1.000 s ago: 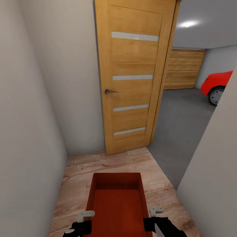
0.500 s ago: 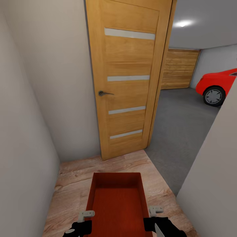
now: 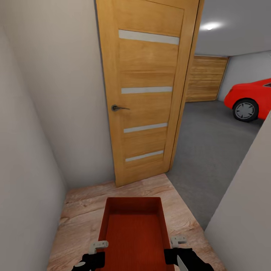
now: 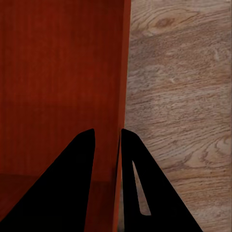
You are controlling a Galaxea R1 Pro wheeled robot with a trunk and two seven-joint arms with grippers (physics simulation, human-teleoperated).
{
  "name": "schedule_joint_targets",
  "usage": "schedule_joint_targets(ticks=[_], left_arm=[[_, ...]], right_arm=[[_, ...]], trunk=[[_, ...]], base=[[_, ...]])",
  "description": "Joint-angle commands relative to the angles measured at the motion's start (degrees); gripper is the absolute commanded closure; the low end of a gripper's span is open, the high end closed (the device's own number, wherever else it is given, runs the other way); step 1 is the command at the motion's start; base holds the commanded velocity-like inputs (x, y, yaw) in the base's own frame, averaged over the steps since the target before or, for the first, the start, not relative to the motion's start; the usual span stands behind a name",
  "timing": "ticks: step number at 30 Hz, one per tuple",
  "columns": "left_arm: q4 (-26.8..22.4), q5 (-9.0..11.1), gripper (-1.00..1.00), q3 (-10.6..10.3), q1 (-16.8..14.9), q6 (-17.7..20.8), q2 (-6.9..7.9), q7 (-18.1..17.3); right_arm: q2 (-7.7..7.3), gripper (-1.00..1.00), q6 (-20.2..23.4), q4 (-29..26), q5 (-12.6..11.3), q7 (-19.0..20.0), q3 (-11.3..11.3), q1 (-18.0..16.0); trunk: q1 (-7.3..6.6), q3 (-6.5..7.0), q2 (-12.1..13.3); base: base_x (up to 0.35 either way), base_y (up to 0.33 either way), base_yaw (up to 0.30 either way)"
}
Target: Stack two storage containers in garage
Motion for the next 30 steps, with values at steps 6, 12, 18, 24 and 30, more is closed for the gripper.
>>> schedule_joint_targets(ticks=[6,12,18,24,30], left_arm=[[0.27,-0.24,1.00,-0.24,-0.06,0.09,0.13,-1.23],[0.26,-0.23,1.00,-0.24,-0.06,0.09,0.13,-1.23],[0.32,-0.30,1.00,-0.24,-0.06,0.16,0.13,-1.23],[0.32,-0.32,1.00,-0.24,-0.06,0.14,0.13,-1.23],[0.30,-0.32,1.00,-0.24,-0.06,0.09,0.13,-1.23]], right_arm=[[-1.91,1.00,0.65,-0.27,-0.81,0.73,1.98,0.01],[-1.91,1.00,0.43,-0.27,-0.81,0.71,1.92,-0.02],[-1.91,1.00,0.42,-0.27,-0.81,0.70,1.93,0.00],[-1.91,1.00,0.54,-0.27,-0.81,0.73,1.98,0.02],[-1.91,1.00,0.58,-0.27,-0.81,0.73,1.99,0.01]], trunk=[[0.02,0.10,-0.03],[0.02,0.14,-0.03],[0.02,0.14,-0.03],[0.02,0.14,-0.03],[0.02,0.14,-0.03]], base=[[0.176,0.010,-0.151],[0.158,0.005,-0.042],[0.235,0.092,-0.004],[0.274,0.124,-0.083],[0.261,0.042,-0.183]])
